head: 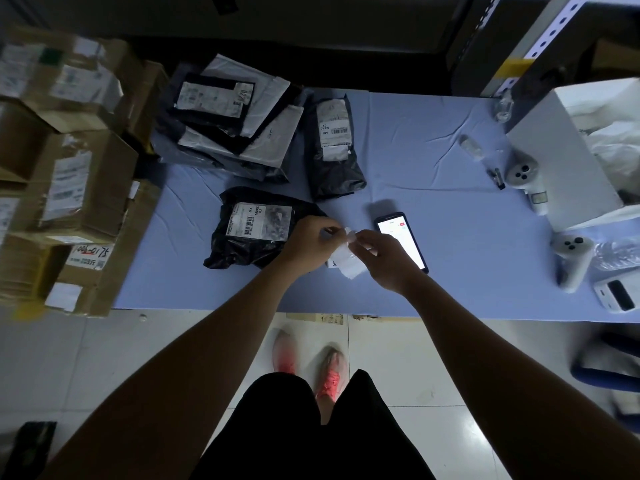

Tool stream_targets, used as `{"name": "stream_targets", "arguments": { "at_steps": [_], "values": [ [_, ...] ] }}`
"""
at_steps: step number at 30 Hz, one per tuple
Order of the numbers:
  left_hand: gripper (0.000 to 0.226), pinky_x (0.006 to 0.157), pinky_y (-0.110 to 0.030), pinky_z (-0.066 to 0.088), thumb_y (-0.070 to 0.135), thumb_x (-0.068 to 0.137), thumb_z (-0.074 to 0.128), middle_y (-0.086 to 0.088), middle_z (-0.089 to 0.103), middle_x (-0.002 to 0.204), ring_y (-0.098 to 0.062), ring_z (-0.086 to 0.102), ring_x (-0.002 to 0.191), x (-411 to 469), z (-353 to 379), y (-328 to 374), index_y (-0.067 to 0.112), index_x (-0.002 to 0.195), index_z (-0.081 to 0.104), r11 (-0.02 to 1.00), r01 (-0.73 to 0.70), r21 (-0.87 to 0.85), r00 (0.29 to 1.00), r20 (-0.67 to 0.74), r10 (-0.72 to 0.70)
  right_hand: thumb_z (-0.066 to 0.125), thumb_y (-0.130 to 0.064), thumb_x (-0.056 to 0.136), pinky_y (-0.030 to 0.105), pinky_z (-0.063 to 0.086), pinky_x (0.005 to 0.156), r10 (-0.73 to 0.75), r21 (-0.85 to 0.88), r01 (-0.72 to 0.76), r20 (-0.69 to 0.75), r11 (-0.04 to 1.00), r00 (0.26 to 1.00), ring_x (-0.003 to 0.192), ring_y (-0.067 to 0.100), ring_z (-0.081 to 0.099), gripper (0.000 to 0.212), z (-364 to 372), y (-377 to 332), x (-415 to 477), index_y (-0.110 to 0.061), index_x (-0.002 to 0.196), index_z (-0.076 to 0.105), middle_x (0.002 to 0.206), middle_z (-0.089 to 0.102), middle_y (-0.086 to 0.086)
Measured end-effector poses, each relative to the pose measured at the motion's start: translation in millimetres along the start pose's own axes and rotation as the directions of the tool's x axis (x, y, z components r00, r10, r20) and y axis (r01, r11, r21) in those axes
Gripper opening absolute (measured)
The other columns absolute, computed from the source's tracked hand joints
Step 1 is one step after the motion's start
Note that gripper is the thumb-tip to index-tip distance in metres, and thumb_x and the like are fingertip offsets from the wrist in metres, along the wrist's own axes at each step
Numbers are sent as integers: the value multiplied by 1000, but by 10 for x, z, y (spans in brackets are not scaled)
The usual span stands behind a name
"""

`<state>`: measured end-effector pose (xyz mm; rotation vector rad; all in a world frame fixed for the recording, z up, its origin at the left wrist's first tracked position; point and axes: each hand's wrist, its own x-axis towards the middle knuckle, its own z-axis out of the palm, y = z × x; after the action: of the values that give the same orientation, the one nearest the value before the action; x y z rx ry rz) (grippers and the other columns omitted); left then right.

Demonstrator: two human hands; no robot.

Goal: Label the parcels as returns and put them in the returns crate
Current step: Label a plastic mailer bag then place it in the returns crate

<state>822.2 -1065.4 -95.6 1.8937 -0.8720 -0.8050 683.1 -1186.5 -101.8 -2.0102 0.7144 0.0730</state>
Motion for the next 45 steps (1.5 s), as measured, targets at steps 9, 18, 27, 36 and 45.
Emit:
{"name": "stream_targets", "arguments": {
  "at_steps": [9,18,27,36,45],
  "values": [
    [19,64,-36,52,14,95,59,-10,69,79,-20,64,73,85,-24,-28,1,85,68,988,-15,153,920,-384,73,58,-33,98,25,41,88,277,-30,-278,-27,960,960,111,21,63,34,-81,142,19,-6,116,67,118,68,7],
    [24,63,-37,40,14,95,60,-8,55,70,-25,52,68,-1,-187,114,8,72,56,772,-200,603,790,-367,491,66,-34,93,18,48,64,147,207,-81,-330,975,932,67,9,64,31,8,-522,40,-17,119,62,81,72,-3],
    [31,78,-39,48,34,95,67,-9,65,102,-27,60,95,-143,-355,-85,6,107,69,643,-392,657,740,-190,646,74,-10,85,28,60,66,270,618,-65,-245,783,931,73,20,73,37,21,-840,151,-21,118,62,80,75,11],
    [39,81,-30,55,27,85,78,-1,75,100,-11,71,92,-313,-638,-68,9,119,67,877,189,-443,930,-206,-305,71,-11,90,31,59,73,184,610,-28,-194,792,964,86,19,74,27,154,-872,129,-27,111,66,91,77,1],
    [6,60,-11,50,7,90,69,2,71,75,2,66,61,-337,-842,-138,3,87,72,924,186,-335,902,-314,-295,78,-8,83,25,53,62,220,482,-84,-232,872,947,78,25,72,25,484,-964,285,-15,105,70,86,76,9]
  ]
}}
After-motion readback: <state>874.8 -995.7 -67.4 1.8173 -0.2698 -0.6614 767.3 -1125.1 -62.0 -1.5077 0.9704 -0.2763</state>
